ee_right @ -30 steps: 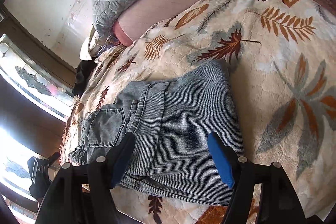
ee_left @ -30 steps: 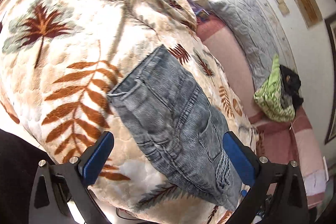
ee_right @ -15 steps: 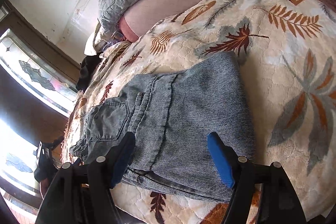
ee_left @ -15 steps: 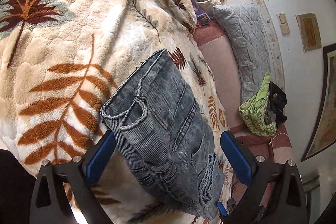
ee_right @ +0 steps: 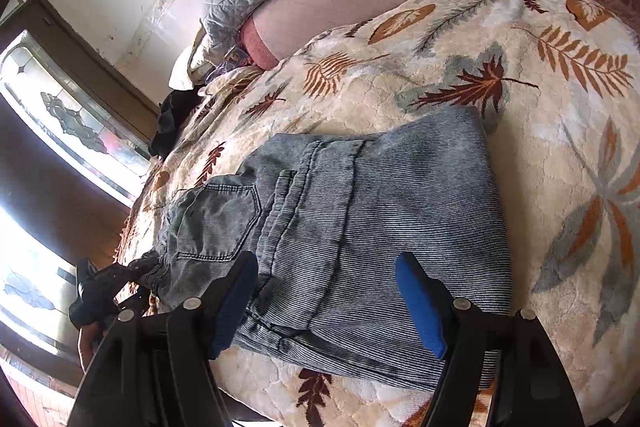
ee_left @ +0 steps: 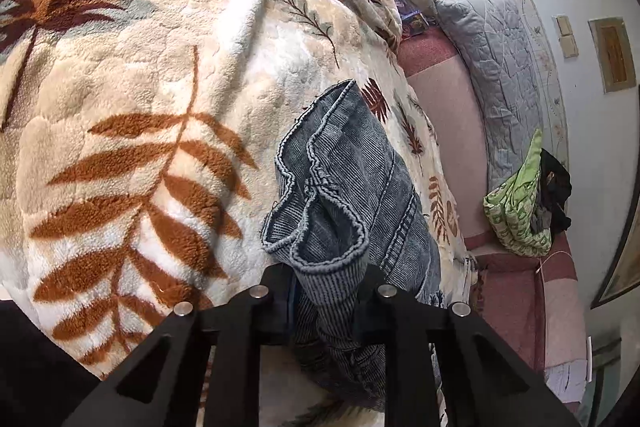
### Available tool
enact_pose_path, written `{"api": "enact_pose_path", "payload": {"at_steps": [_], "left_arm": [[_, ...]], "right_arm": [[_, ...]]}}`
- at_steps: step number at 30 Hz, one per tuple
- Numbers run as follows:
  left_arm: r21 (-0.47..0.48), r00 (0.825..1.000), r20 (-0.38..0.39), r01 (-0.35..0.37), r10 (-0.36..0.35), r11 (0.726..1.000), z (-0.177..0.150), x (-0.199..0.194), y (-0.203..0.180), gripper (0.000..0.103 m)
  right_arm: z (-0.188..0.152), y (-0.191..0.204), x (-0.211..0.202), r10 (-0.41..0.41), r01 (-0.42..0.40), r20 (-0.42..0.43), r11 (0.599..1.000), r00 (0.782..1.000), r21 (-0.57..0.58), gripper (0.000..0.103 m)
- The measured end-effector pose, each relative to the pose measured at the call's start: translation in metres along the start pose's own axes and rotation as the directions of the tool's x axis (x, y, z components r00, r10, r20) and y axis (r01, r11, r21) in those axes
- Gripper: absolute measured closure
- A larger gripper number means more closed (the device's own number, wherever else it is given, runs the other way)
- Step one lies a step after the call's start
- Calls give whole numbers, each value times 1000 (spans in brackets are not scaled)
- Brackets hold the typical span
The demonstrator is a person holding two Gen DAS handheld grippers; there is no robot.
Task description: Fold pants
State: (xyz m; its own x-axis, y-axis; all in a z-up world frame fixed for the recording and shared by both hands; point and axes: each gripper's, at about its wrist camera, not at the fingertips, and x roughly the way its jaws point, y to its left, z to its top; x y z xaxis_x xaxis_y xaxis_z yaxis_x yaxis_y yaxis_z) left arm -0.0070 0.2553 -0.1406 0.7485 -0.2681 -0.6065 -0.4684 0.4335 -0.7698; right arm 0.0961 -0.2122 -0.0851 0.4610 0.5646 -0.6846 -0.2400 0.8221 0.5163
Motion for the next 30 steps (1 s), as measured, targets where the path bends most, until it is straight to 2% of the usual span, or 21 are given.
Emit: {"api": "enact_pose_path", "payload": {"at_steps": [4,8,10,13,16,18,20,23,25,26,28,30], "left_arm": [[36,1000,7,4,-4,999,-1,-3,-3,89],[60,1000,13,-1,0,998,-1,-3,-5,90],[40,1000,2,12,-12,999,0,-1,0,90],[30,1000,-7,24,-24,999,2,0,4,90],[41,1000,-8,26,-25,999,2,0,4,90],[39,1000,-10,27,-26,999,2,1,4,90],[36,1000,-11,25,-25,999,2,1,4,90],[40,1000,-9,24,-23,999,3,1,3,90],[48,1000,-7,15,-15,999,3,0,1,90],[61,1000,-2,8,-8,998,3,-1,-2,90],[113,1000,19,-12,10,994,1,-4,-16,90],[195,998,56,-21,11,981,-5,-10,-38,90]], "right_arm": [[15,37,15,8,-12,-46,995,999,-97,28],[33,93,52,14,-52,-159,970,987,-236,28],[38,116,76,-28,-39,-229,958,973,-283,28],[40,123,107,32,-94,-323,979,946,-179,28],[37,119,128,198,-218,-379,976,904,-10,28],[32,113,148,227,-214,-404,974,886,78,28],[23,104,173,229,-177,-466,972,854,153,28],[32,105,165,250,-171,-445,963,860,210,28],[39,110,146,248,-191,-401,965,882,177,28],[41,111,135,264,-214,-382,962,886,169,28],[42,101,113,277,-229,-329,957,903,178,28],[38,83,93,240,-194,-288,965,927,179,28]]}}
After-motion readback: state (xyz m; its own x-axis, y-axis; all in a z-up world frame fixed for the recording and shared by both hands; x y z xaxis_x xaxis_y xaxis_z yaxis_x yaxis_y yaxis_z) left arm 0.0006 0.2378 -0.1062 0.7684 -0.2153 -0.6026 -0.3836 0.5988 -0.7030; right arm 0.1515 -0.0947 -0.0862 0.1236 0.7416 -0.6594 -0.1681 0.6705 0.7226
